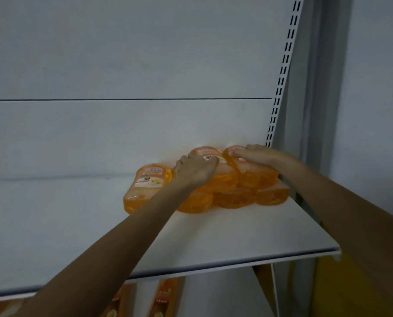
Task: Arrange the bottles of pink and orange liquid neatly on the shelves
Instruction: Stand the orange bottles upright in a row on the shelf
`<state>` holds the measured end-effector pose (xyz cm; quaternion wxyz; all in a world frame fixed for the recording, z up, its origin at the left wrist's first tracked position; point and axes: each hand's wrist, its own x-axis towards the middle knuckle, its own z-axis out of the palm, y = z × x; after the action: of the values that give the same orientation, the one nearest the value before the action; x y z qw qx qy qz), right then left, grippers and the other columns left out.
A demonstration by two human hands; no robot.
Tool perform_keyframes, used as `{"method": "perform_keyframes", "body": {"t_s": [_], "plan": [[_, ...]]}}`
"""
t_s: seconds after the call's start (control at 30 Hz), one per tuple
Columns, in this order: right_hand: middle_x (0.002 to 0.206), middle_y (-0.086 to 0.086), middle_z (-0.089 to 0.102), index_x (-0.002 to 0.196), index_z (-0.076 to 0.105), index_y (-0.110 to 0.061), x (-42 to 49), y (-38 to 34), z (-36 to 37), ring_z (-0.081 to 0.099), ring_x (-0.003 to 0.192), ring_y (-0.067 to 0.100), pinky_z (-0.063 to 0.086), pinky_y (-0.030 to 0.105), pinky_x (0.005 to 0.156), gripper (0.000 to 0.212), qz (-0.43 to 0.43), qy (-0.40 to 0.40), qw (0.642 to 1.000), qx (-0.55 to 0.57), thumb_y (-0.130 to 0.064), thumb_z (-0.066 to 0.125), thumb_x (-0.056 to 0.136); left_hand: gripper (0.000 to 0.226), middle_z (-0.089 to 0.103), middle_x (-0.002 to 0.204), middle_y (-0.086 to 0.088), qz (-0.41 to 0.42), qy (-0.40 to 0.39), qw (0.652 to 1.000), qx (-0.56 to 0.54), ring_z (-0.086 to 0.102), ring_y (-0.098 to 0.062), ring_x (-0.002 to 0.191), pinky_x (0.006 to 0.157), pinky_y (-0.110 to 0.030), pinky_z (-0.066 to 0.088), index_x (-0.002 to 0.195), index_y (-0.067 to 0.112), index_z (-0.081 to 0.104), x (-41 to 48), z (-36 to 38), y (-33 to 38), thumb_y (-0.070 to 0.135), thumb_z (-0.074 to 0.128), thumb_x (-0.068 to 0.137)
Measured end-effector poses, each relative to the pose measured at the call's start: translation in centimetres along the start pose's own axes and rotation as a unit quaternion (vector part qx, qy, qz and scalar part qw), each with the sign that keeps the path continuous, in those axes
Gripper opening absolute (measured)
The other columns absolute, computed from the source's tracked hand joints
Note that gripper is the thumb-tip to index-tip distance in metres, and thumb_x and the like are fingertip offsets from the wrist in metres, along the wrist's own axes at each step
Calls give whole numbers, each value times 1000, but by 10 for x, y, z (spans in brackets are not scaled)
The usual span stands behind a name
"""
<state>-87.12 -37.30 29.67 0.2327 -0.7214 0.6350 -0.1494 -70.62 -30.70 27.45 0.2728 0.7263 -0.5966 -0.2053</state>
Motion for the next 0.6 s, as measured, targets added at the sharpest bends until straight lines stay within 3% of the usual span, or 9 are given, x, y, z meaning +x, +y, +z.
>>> {"method": "perform_keyframes", "body": {"t_s": [0.07,0.17,0.3,0.47,0.6], "plan": [[136,12,50,135,46,-15,-6,1,0,54,109,26,43,33,85,76,-8,14,1000,26,-68,49,81,62,28,148,-14,23,-2,1000,20,25,-35,134,108,-47,24,144,15,28,-5,-6,-1,53,30,94],[152,9,33,146,32,-14,-18,-4,-4,36,135,29,35,40,104,80,-49,101,993,25,-61,53,84,51,30,150,-12,80,21,996,16,23,-32,137,110,-44,20,141,15,36,-17,-23,-6,43,27,99],[151,8,35,147,33,-14,-42,-36,-2,36,136,25,32,36,107,68,-128,193,971,58,-41,58,89,55,35,149,-9,99,65,993,1,32,-27,136,108,-41,29,140,13,40,-36,-54,-29,43,44,95],[144,8,44,142,40,-14,-68,-119,39,38,134,24,34,37,106,58,-220,218,948,76,-30,57,90,43,53,134,-6,116,136,984,26,51,-20,118,95,-28,40,128,15,55,-82,-109,-86,34,56,90],[141,7,48,140,44,-12,-98,-205,103,40,132,23,34,34,107,55,-293,167,937,94,-26,58,88,36,60,126,-4,67,192,979,31,58,-16,108,87,-19,37,123,16,60,-134,-169,-158,28,58,89]]}}
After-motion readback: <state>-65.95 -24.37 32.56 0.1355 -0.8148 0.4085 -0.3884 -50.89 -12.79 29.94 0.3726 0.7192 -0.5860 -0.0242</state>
